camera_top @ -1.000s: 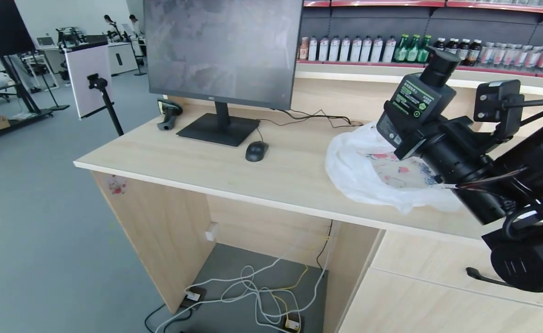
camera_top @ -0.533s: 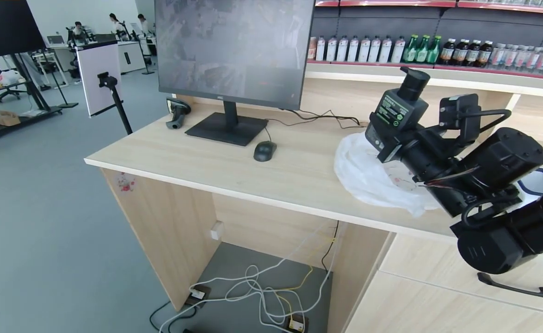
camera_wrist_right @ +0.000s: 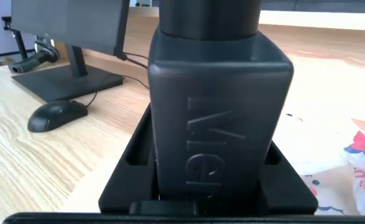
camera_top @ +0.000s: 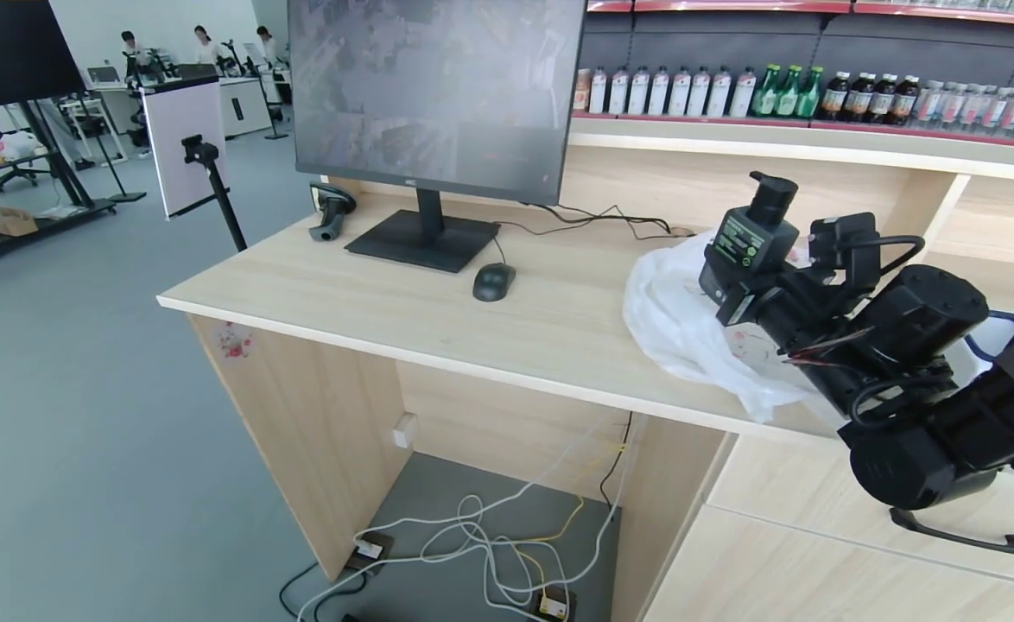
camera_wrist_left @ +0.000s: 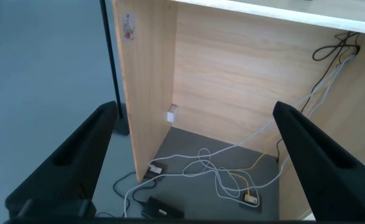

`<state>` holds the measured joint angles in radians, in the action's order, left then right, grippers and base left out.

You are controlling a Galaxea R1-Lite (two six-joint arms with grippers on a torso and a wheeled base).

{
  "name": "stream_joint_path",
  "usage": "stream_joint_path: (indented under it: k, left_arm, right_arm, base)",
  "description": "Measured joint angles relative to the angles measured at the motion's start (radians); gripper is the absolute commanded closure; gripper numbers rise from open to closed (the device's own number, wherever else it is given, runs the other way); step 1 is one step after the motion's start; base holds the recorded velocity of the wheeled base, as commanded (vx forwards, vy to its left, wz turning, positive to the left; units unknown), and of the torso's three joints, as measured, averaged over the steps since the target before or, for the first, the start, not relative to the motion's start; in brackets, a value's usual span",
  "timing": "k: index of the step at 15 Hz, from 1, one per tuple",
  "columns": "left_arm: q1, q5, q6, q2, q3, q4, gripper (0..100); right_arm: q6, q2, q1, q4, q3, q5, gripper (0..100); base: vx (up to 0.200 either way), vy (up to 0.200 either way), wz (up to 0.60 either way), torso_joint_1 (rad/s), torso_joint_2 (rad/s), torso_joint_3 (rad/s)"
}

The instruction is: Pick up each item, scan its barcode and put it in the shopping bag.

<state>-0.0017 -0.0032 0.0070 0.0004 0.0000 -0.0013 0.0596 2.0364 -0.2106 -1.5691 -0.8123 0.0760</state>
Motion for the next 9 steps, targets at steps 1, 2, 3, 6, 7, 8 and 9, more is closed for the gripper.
stream_joint_path:
  k: [1, 2, 3, 6, 7, 8, 9]
  left_arm:
    - [0.0, 0.0, 0.0, 0.0, 0.0, 0.0, 0]
    - [0.0, 0.0, 0.0, 0.0, 0.0, 0.0, 0]
    - [0.0, 0.0, 0.001, 0.0, 0.0, 0.0, 0]
    - [0.0, 0.0, 0.001, 0.0, 0.0, -0.001, 0]
    - [0.0, 0.0, 0.001, 0.0, 0.0, -0.001, 0]
    - [0.0, 0.0, 0.0, 0.0, 0.0, -0.001, 0]
    - [0.0, 0.0, 0.0, 0.0, 0.0, -0.001, 0]
  right_arm:
    - [0.002, 0.014, -0.002, -0.001, 0.002, 0.0, 100]
    - [0.003, 0.031, -0.005, 0.0, 0.002, 0.0, 100]
    - [0.002, 0.046, -0.008, 0.0, 0.002, 0.0, 100]
    - [0.001, 0.074, -0.009, 0.0, 0.005, -0.001, 100]
    - [0.0, 0.079, -0.01, 0.0, 0.007, -0.001, 100]
    - [0.0, 0.081, -0.011, -0.001, 0.01, 0.0, 100]
    - [0.0, 0.084, -0.011, -0.001, 0.01, 0.0, 100]
  base:
    - [0.0, 0.0, 0.0, 0.0, 0.0, 0.0]
    - [0.0, 0.0, 0.0, 0.0, 0.0, 0.0]
    - [0.0, 0.0, 0.0, 0.0, 0.0, 0.0]
    - [0.0, 0.0, 0.0, 0.0, 0.0, 0.0]
    - [0.0, 0.0, 0.0, 0.0, 0.0, 0.0]
    - [0.0, 0.0, 0.0, 0.0, 0.0, 0.0]
    - [0.0, 0.0, 0.0, 0.0, 0.0, 0.0]
